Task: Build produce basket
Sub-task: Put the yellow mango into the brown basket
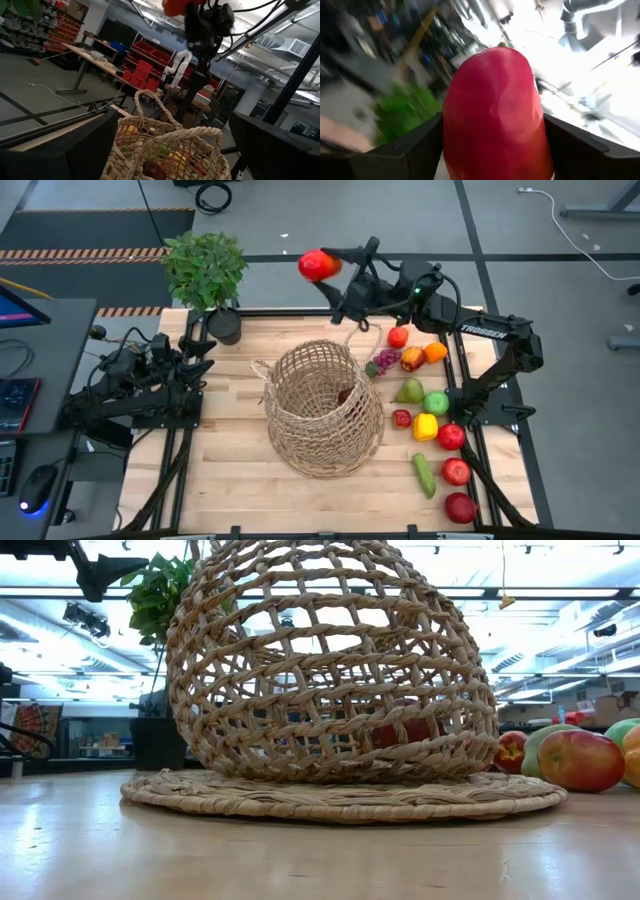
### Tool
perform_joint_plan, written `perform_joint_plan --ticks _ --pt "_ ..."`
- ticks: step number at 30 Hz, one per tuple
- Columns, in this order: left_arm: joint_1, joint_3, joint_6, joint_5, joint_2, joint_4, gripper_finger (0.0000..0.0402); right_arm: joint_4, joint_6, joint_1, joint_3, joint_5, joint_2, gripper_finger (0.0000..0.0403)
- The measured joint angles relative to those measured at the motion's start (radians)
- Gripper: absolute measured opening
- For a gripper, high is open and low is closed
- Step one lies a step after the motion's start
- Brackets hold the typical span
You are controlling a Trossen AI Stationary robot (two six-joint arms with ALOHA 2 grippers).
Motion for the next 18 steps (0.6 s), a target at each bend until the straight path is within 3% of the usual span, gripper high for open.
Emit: perform_joint_plan --ticks 5,11,14,18 --pt "0.000 0.000 0.000 0.000 0.000 0.000 0.0390 -0.014 -0.359 -0.017 0.000 0.066 0.000 0.0320" --pt "0.000 0.000 0.000 0.000 0.000 0.000 0.0390 -0.016 -0.628 -0.039 -0.001 -0.008 0.001 0.0320" --pt "0.000 0.000 0.000 0.000 0.000 0.000 0.0390 -0.016 -0.637 -0.046 -0.001 -0.032 0.001 0.0320" --pt "0.000 0.000 0.000 0.000 0.000 0.000 0.0390 -0.016 -0.526 -0.058 -0.001 -0.030 0.001 0.0320"
